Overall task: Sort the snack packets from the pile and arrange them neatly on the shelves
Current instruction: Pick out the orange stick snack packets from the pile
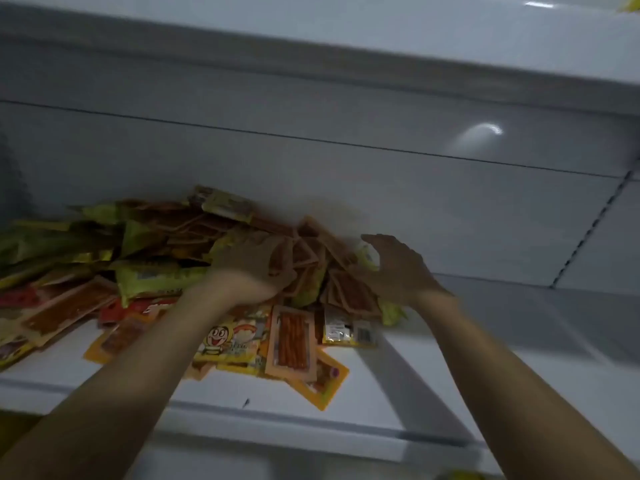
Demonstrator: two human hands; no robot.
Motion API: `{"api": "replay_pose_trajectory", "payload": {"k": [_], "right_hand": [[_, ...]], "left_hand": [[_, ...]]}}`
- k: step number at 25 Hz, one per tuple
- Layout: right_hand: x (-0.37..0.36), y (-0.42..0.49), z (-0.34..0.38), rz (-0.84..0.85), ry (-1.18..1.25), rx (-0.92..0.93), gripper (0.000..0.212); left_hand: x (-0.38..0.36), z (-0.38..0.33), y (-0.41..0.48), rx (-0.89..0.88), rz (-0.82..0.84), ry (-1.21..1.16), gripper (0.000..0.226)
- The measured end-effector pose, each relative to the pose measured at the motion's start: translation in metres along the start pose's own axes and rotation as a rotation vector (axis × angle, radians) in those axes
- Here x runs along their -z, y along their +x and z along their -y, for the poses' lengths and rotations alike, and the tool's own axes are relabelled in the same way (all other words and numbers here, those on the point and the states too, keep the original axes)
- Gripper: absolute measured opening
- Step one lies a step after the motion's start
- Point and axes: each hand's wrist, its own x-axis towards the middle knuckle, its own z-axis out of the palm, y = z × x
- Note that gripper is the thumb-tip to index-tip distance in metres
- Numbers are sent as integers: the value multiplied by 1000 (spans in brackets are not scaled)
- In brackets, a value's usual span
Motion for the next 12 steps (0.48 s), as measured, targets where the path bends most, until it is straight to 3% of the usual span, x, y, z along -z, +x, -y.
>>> {"api": "replay_pose_trajectory", "payload": {"k": [5,10,12], "right_hand": [[-31,59,12,52,-84,85,63],[-51,91,4,271,-90,127,77],[-56,97,6,281,-97,111,79]], "left_hand": [[-17,13,24,32,208,181,81],[-23,4,31,30,92,284,53],[-27,-6,28,51,98,385,43]]}}
